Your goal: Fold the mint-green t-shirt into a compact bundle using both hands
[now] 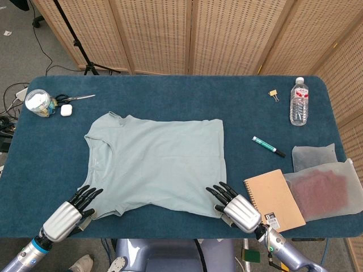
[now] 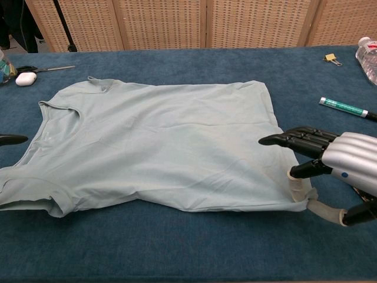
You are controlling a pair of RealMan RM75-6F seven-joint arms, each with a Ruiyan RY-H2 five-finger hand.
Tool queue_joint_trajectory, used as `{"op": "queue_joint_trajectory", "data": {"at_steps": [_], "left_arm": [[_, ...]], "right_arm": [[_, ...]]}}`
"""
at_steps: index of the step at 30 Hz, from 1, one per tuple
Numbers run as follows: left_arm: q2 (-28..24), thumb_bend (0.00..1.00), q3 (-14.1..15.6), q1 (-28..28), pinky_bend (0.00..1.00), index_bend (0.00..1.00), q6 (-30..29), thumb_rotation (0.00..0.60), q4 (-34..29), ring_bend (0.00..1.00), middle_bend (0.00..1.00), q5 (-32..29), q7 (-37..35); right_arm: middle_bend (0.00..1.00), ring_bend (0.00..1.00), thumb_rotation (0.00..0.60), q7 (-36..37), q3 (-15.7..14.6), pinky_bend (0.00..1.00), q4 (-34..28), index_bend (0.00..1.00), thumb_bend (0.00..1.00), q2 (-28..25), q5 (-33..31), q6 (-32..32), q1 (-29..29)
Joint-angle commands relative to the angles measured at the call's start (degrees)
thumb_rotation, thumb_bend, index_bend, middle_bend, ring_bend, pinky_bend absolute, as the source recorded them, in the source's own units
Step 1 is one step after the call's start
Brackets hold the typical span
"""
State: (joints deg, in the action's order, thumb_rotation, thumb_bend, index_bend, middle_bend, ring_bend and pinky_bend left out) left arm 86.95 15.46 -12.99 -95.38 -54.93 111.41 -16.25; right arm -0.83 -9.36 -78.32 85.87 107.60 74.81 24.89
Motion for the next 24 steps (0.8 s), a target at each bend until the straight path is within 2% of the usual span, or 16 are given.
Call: {"op": "queue_joint_trajectory", "data": {"at_steps": [1,13,16,18,24], "left_arm": [[-1.4,0.55,1.4,0.3,0.00,0.73,-1.6,0.600,-1.3,0.00,0.00,1.8,0.1],[-6.2,0.56,4.7,0.8,0.00,0.73,-2.1,0.600,-6.9,0.00,0.00,4.6,0.2],[-7.5,0.56,5.5,0.9,0.00,0.73,-2.3,0.600,-7.9,0.00,0.00,5.6,0.5],[-8.5,0.56,7.1,1.3,0.00,0.73,-3.1,0.600,-8.5,0.00,0.00,7.5,0.6],[-9.5,0.56,8.6,2.2,0.00,0.73,-4.2,0.600,-9.2,0.00,0.00,10.0,1.7]], "right_arm": [[0.04,0.00,0.600,-1.3,-1.4,0.00,-2.3,0.68,0.72,-1.6,2.2,-0.6,0.8],[0.04,0.00,0.600,-2.4,-5.4,0.00,-7.6,0.68,0.72,-5.3,7.3,-1.1,1.6],[0.04,0.00,0.600,-2.7,-6.8,0.00,-8.8,0.68,0.72,-6.2,9.0,-0.9,1.6],[0.04,0.00,0.600,-3.2,-8.7,0.00,-10.3,0.68,0.72,-7.5,11.5,-0.6,1.6],[0.04,0.00,0.600,-3.7,-10.8,0.00,-11.4,0.68,0.72,-9.1,14.3,0.1,1.3]]}}
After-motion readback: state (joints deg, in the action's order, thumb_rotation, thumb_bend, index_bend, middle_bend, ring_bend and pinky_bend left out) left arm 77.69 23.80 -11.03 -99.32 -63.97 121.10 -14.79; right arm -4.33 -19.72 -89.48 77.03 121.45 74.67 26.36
